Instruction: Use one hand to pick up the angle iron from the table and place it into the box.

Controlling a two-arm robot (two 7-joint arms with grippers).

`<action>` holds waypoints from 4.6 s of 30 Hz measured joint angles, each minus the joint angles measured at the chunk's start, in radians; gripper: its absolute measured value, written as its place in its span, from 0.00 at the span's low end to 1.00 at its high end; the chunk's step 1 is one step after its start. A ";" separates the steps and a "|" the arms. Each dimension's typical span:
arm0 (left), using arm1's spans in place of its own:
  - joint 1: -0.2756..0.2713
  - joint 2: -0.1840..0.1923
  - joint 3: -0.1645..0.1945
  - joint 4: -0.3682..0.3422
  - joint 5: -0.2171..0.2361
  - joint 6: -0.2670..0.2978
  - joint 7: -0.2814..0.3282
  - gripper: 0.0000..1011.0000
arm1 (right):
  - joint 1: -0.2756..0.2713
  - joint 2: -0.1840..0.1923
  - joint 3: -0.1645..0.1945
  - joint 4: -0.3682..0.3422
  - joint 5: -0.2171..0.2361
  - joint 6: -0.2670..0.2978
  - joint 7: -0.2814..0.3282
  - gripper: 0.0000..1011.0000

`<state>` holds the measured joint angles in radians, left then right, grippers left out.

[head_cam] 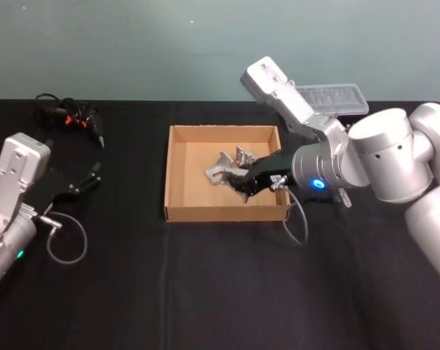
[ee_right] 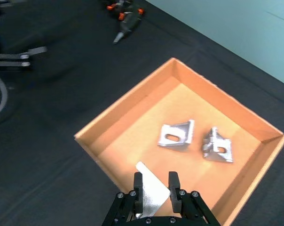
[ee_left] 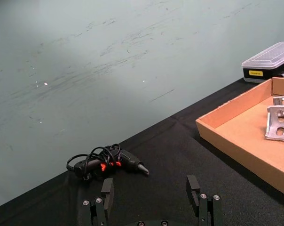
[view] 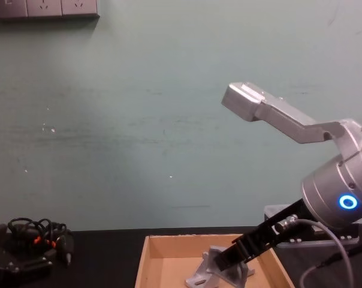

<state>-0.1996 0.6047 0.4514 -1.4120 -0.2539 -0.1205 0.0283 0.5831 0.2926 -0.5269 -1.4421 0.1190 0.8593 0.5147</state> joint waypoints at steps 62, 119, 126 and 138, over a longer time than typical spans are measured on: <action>0.000 0.000 0.000 0.000 0.000 0.000 0.000 1.00 | 0.090 -0.071 -0.004 0.231 -0.082 -0.040 -0.020 0.83; 0.000 0.000 0.000 0.000 0.000 0.000 0.000 1.00 | -0.228 -0.233 0.207 0.209 -0.245 -0.823 -0.496 0.99; 0.000 0.000 0.000 0.000 0.000 0.000 0.000 1.00 | -0.227 -0.232 0.205 0.210 -0.246 -0.824 -0.496 0.99; 0.000 0.000 0.000 0.000 0.000 0.000 0.000 1.00 | -0.227 -0.231 0.204 0.210 -0.246 -0.825 -0.496 0.99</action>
<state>-0.1995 0.6047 0.4514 -1.4120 -0.2539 -0.1206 0.0283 0.3562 0.0616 -0.3229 -1.2316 -0.1267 0.0342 0.0185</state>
